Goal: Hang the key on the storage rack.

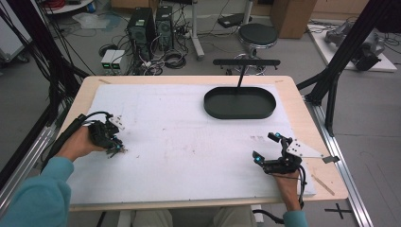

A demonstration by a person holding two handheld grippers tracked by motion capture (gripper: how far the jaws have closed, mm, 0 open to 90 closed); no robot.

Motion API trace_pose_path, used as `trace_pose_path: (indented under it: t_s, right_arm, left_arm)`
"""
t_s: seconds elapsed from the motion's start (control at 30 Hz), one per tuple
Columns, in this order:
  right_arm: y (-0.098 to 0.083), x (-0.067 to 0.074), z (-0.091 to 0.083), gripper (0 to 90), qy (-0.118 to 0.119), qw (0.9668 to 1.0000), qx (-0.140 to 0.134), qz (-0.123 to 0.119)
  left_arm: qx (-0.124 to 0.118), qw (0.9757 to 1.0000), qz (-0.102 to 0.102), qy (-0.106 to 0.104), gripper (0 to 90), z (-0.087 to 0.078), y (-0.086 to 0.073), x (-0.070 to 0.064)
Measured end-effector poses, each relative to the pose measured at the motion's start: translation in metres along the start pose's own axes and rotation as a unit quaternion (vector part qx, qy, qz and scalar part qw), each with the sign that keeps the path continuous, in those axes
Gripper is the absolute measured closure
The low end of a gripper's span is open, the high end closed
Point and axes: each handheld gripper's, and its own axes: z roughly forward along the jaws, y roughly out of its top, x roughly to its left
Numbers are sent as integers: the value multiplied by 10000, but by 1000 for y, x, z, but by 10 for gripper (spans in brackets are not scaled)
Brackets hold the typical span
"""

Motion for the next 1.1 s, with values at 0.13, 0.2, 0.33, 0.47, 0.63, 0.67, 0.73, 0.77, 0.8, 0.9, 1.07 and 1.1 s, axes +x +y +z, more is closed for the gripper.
trace_pose_path:
  t_s: [0.13, 0.2, 0.33, 0.47, 0.63, 0.67, 0.73, 0.77, 0.8, 0.9, 1.07, 1.1]
  right_arm:
    - [0, 0, 0, 7, 7, 10000, -3, -8]
    - [0, 0, 0, 7, 0, 10000, 1, 1]
    - [0, 0, 0, 7, 1, 10000, 1, 4]
    - [0, 0, 0, 6, 0, 10000, 1, 0]
    - [0, 0, 0, 7, -3, 10000, -1, -17]
    - [0, 0, 0, 7, -4, 10000, -1, -17]
    - [0, 0, 0, 7, -4, 10000, -1, -19]
    - [0, 0, 0, 7, -5, 10000, -2, -16]
    - [0, 0, 0, 7, -5, 10000, -2, -16]
    - [0, 0, 0, 7, -5, 10000, 4, -21]
    - [0, 0, 0, 7, -7, 10000, 2, -5]
    - [0, 0, 0, 6, -6, 10000, 3, -1]
  left_arm:
    - [104, 9999, 114, -11, 830, 0, 1, 1]
    - [61, 9999, 89, -36, 847, 0, 1, 1]
    - [55, 10000, 39, -36, 864, 0, 0, 1]
    - [28, 10000, 39, -62, 870, 0, 0, 1]
    - [21, 10000, 25, -67, 879, 0, 0, 1]
    - [21, 10000, -10, -64, 880, 0, 0, 1]
    - [26, 10000, -9, -76, 881, 0, 0, 1]
    - [25, 10000, -8, -78, 882, 0, 0, 1]
    - [20, 10000, -9, -76, 882, 0, 0, 1]
    - [24, 10000, -12, -74, 883, 0, 0, 1]
    - [48, 10000, 17, -25, 884, -1, 0, 2]
    - [51, 10000, 52, -3, 884, -2, 0, 2]
